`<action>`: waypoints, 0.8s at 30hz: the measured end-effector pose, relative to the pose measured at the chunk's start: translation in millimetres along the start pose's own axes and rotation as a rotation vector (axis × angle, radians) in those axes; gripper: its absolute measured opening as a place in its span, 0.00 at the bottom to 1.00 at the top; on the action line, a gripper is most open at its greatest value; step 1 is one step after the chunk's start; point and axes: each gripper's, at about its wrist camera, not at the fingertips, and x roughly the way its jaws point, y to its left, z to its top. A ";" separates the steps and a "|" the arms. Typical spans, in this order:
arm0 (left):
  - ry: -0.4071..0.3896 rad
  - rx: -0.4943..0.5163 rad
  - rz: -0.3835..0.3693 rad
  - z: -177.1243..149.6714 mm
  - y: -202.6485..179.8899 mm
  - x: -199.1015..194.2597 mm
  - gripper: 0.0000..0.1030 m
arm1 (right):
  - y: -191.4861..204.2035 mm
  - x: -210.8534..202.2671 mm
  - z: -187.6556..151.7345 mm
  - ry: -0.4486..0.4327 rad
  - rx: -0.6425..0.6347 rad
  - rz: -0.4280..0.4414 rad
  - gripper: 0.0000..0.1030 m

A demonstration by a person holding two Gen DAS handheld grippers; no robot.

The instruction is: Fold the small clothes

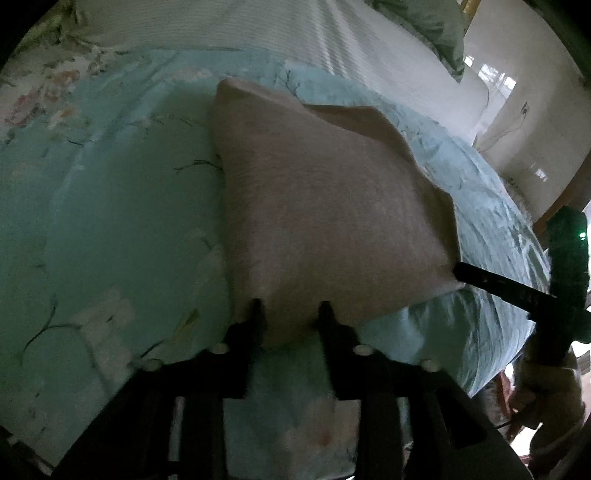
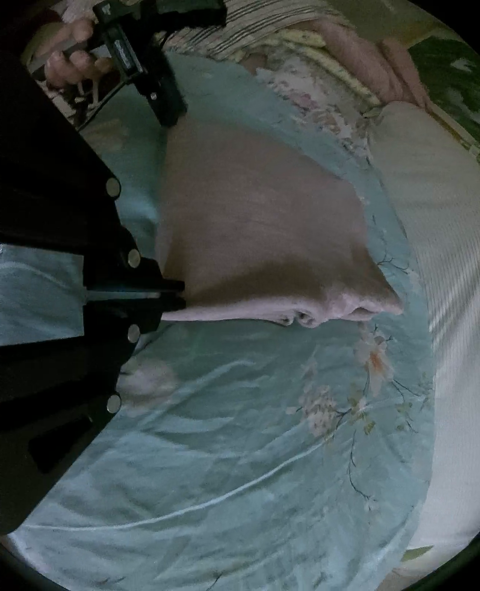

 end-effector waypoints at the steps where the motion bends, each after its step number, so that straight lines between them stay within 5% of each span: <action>1: -0.003 -0.001 0.063 -3.7 1.6 -4.2 0.75 | 2.1 -4.9 -4.9 -0.004 0.001 -0.003 0.10; 3: -0.020 -0.007 0.107 -10.4 6.3 -12.6 0.78 | 6.4 -15.0 -14.0 -0.022 -0.002 0.006 0.43; 4: -0.017 -0.007 0.104 -15.2 9.3 -17.8 0.78 | 9.4 -19.9 -19.1 -0.034 -0.010 0.008 0.49; 8: 0.011 -0.006 0.146 -33.3 14.7 -29.2 0.79 | 23.6 -31.3 -35.3 -0.039 -0.056 -0.005 0.52; 15: 0.059 0.034 0.230 -68.0 10.4 -33.4 0.79 | 34.5 -35.3 -53.1 -0.019 -0.114 -0.038 0.76; 24: 0.077 0.093 0.252 -83.3 -1.8 -42.5 0.79 | 33.8 -41.0 -66.4 0.016 -0.141 -0.059 0.84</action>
